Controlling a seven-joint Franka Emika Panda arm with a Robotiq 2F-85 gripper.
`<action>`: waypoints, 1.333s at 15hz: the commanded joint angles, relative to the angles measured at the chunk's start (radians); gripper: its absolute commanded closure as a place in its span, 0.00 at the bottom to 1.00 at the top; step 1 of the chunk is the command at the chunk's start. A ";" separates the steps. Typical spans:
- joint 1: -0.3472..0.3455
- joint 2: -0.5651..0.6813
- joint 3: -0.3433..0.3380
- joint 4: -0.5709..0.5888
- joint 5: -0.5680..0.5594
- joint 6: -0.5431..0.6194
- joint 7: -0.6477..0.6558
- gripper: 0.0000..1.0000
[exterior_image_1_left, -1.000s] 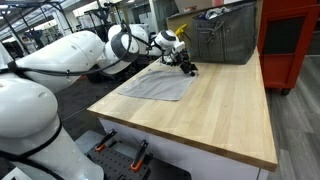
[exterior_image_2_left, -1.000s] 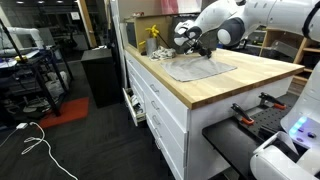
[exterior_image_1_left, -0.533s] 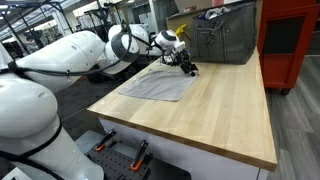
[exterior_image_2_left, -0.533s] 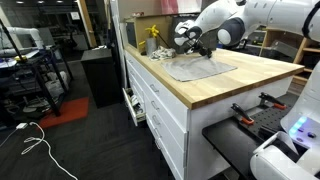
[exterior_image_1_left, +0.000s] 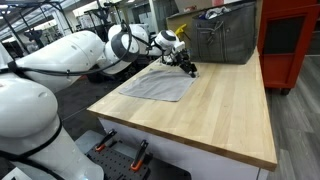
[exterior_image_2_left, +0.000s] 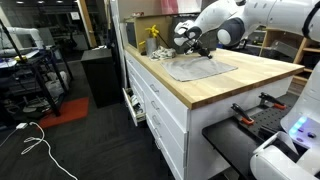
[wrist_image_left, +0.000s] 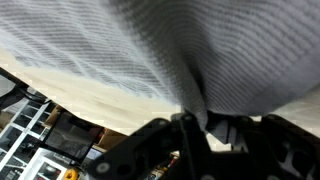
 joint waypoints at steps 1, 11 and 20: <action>0.014 -0.012 -0.008 -0.007 -0.002 -0.029 0.033 0.52; 0.003 -0.027 -0.030 -0.007 0.010 -0.026 0.043 0.00; -0.117 -0.096 0.039 -0.029 0.078 0.157 -0.088 0.00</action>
